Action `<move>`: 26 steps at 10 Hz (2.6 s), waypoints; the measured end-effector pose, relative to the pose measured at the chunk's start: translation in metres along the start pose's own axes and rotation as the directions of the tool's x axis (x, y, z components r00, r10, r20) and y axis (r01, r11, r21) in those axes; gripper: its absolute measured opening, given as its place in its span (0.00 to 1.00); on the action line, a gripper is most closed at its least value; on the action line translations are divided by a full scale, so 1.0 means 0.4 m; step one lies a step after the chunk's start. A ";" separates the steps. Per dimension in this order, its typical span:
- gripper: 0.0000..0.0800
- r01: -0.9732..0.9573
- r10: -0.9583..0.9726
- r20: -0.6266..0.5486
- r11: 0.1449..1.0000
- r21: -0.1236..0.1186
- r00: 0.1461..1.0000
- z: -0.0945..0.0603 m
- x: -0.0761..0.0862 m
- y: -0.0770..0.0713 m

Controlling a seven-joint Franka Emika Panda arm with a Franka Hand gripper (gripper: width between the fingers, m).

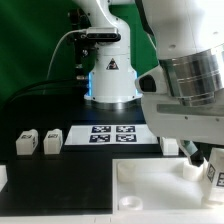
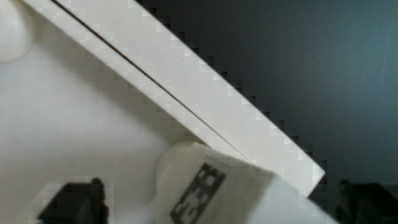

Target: Assemble one leg

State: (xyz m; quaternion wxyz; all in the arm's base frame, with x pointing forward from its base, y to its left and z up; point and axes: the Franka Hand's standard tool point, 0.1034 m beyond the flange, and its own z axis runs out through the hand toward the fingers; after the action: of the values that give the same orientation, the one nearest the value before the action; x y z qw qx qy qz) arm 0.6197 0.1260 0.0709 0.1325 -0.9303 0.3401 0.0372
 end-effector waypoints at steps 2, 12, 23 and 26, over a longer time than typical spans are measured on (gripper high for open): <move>0.81 0.233 -0.233 -0.008 0.972 -0.030 0.972 0.001 0.000 0.003; 0.37 0.095 -0.098 -0.044 0.993 -0.070 0.994 0.002 0.006 0.009; 0.80 -0.606 0.606 0.029 0.794 0.043 0.795 -0.004 0.013 -0.013; 0.81 -0.093 0.093 0.005 0.996 -0.007 0.996 -0.021 0.025 -0.004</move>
Offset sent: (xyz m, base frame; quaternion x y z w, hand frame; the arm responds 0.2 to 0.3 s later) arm 0.0014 -0.0132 0.0091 -0.0811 0.0294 -0.3337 0.9387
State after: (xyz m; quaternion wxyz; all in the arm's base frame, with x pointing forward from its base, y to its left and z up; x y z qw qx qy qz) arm 0.6283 0.1187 0.0776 0.1283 -0.9138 0.3825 0.0470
